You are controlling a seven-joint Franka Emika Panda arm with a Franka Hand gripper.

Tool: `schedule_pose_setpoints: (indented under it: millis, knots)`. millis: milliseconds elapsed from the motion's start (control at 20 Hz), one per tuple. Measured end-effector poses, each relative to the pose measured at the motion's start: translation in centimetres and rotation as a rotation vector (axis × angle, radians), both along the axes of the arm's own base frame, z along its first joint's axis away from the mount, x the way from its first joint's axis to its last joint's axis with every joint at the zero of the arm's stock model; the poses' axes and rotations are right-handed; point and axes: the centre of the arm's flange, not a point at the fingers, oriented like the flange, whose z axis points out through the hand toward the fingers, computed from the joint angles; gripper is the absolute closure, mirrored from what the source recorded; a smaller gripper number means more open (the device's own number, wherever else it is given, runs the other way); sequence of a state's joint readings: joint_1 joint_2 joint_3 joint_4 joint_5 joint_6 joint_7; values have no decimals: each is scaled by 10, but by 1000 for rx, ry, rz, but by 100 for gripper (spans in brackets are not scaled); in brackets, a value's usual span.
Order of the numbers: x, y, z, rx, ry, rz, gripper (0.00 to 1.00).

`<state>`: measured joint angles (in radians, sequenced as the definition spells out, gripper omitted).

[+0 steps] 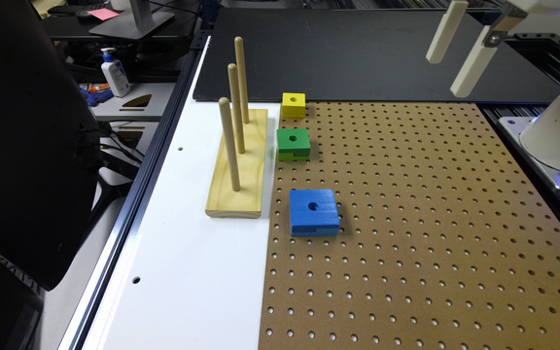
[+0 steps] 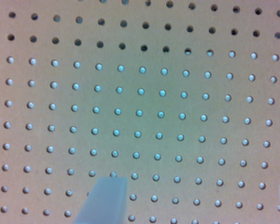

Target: Pick up blue block.

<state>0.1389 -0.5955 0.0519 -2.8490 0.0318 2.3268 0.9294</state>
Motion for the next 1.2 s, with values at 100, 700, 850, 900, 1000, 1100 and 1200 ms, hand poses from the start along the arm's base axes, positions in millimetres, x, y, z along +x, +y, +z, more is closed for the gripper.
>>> schedule_pose_setpoints:
  millis: [100,700,850,900,1000,1100,1200]
  knots:
    - [8,6,0,0,2,0,0]
    - [52,49,-1,-9,26,0,0]
    - [59,57,-2,-10,29,-1,0]
    - [62,59,-2,-10,31,-1,0]
    - [65,62,-2,-10,32,0,0]
    - [67,64,-2,-9,33,1,0]
    - [70,67,-1,-8,31,2,0]
